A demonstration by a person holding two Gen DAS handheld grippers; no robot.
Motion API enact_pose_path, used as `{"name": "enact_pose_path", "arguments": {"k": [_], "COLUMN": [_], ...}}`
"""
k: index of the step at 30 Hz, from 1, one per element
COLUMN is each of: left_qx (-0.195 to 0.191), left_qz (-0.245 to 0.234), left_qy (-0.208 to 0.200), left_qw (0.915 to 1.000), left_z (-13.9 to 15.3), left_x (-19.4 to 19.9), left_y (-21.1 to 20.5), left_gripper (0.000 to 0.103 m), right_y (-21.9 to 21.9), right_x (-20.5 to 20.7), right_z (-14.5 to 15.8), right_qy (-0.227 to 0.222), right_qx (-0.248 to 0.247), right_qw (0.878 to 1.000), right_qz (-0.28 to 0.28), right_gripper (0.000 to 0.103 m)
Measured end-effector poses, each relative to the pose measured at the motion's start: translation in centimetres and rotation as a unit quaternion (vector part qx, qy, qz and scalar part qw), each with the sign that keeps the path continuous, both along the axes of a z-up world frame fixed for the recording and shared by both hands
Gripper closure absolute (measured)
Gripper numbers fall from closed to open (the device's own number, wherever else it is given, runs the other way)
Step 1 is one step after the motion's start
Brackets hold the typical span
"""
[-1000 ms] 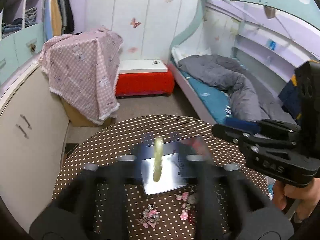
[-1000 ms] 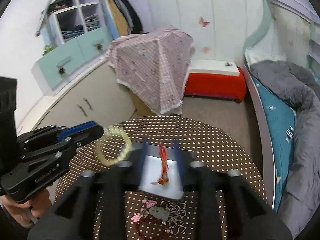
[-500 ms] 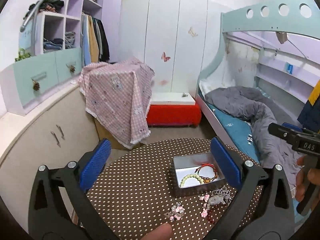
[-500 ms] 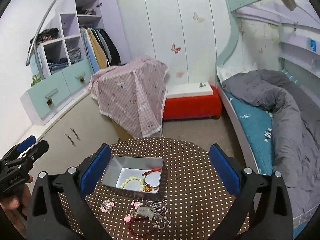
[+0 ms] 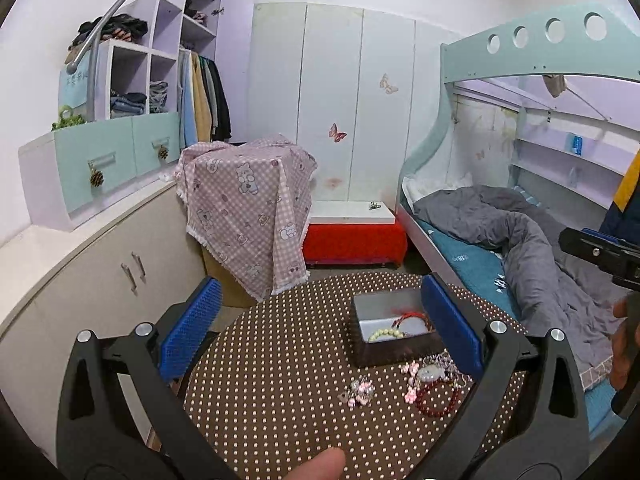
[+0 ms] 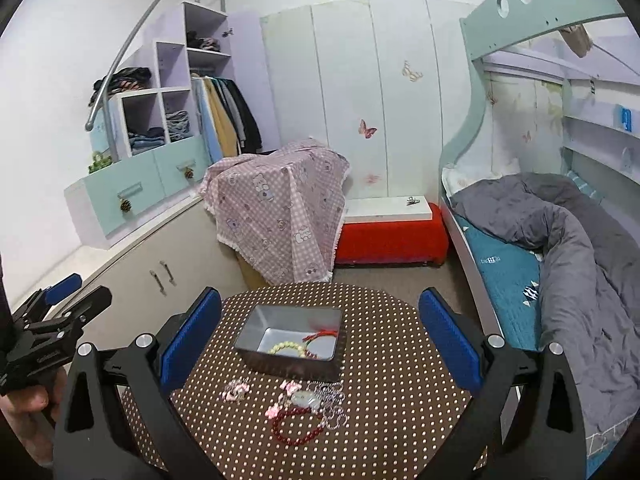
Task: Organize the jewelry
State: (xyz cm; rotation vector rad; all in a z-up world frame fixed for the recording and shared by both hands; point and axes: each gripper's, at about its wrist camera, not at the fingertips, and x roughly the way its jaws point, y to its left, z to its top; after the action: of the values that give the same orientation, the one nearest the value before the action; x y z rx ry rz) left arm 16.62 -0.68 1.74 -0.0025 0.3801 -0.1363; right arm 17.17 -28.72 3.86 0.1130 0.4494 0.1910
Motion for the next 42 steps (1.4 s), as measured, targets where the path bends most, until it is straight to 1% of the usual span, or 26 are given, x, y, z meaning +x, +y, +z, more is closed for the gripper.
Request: {"name": "enact_pose_path", "arguments": {"k": [6, 13, 17, 21, 24, 27, 29, 30, 31, 32, 34, 39, 41, 42], "left_qx": [-0.009, -0.020, -0.006, 0.017, 0.032, 0.049, 0.053, 0.051, 0.045, 0.040, 0.036, 0.031, 0.024, 0.021], "left_qz": [0.010, 0.020, 0.022, 0.015, 0.004, 0.004, 0.011, 0.014, 0.017, 0.019, 0.024, 0.038, 0.044, 0.045], "left_qy": [0.020, 0.052, 0.070, 0.087, 0.111, 0.125, 0.134, 0.135, 0.139, 0.142, 0.145, 0.152, 0.156, 0.158], "left_qw": [0.9997, 0.9983, 0.9973, 0.9959, 0.9933, 0.9909, 0.9895, 0.9894, 0.9891, 0.9889, 0.9885, 0.9872, 0.9865, 0.9862], "left_z": [-2.4, -5.6, -7.5, -9.4, -11.2, -12.5, -13.3, -13.5, -13.8, -14.0, -14.3, -15.0, -15.4, -15.5], "left_x": [-0.7, -1.1, -0.8, 0.1, 1.4, 2.1, 2.5, 2.5, 2.5, 2.5, 2.5, 2.8, 3.0, 3.0], "left_y": [1.1, 2.1, 1.8, 1.2, 0.6, 0.4, 0.7, 0.9, 1.4, 1.7, 2.2, 3.3, 3.8, 3.9], "left_gripper": [0.006, 0.006, 0.006, 0.006, 0.006, 0.006, 0.006, 0.006, 0.006, 0.006, 0.006, 0.006, 0.006, 0.006], "right_y": [0.9, 1.8, 2.4, 3.2, 3.8, 4.5, 5.4, 5.9, 6.9, 7.6, 9.3, 12.8, 13.5, 13.8], "right_x": [-1.3, -1.7, -1.7, -1.3, -0.9, -0.3, 0.5, 1.0, 1.8, 2.4, 3.8, 6.4, 7.0, 7.3], "right_z": [-1.8, -5.2, -7.0, -8.6, -9.8, -10.8, -11.7, -12.0, -12.7, -13.1, -14.1, -16.1, -16.5, -16.8], "right_qy": [0.007, 0.038, 0.058, 0.079, 0.094, 0.107, 0.121, 0.128, 0.140, 0.147, 0.163, 0.192, 0.198, 0.202], "right_qx": [-0.012, -0.020, -0.021, -0.024, -0.031, -0.034, -0.038, -0.041, -0.045, -0.049, -0.054, -0.062, -0.066, -0.069], "right_qw": [1.000, 0.999, 0.997, 0.995, 0.993, 0.991, 0.988, 0.986, 0.982, 0.980, 0.974, 0.964, 0.962, 0.961], "right_qz": [0.010, 0.030, 0.041, 0.053, 0.062, 0.074, 0.093, 0.102, 0.117, 0.126, 0.146, 0.175, 0.177, 0.175], "right_gripper": [0.008, 0.008, 0.008, 0.008, 0.008, 0.009, 0.021, 0.025, 0.034, 0.038, 0.052, 0.060, 0.065, 0.070]}}
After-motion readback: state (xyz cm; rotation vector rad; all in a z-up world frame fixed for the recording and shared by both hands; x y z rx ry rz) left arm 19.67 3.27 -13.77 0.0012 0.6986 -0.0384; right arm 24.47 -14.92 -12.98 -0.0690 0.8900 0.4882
